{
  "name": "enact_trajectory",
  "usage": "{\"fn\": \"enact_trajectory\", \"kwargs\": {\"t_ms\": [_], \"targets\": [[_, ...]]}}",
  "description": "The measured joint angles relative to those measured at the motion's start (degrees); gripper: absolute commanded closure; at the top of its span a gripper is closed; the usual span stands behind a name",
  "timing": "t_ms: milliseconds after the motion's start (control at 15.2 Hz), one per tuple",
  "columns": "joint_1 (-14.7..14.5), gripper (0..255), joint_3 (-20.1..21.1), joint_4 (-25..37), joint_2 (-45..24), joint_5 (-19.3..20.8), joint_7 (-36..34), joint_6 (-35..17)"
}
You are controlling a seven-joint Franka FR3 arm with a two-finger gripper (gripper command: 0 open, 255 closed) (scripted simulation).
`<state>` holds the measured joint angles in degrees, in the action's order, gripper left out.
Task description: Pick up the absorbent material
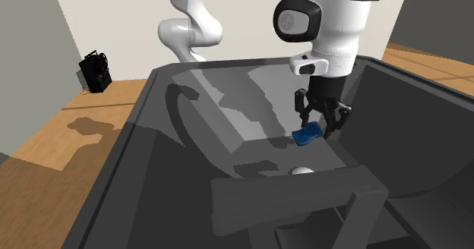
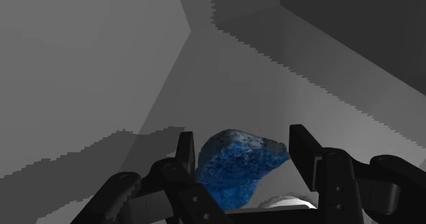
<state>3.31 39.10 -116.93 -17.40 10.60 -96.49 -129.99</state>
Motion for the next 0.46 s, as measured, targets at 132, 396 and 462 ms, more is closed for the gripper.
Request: {"fn": "enact_trajectory", "kwargs": {"t_ms": [132,396,462], "targets": [[0.3,255,0.4,0.5,0.8,-0.7,0.4,1.2],[1.0,255,1.1,1.3,3.0,-2.5,1.6,3.7],[1.1,255,1.2,1.5,3.3,-2.8,1.7,4.1]]}}
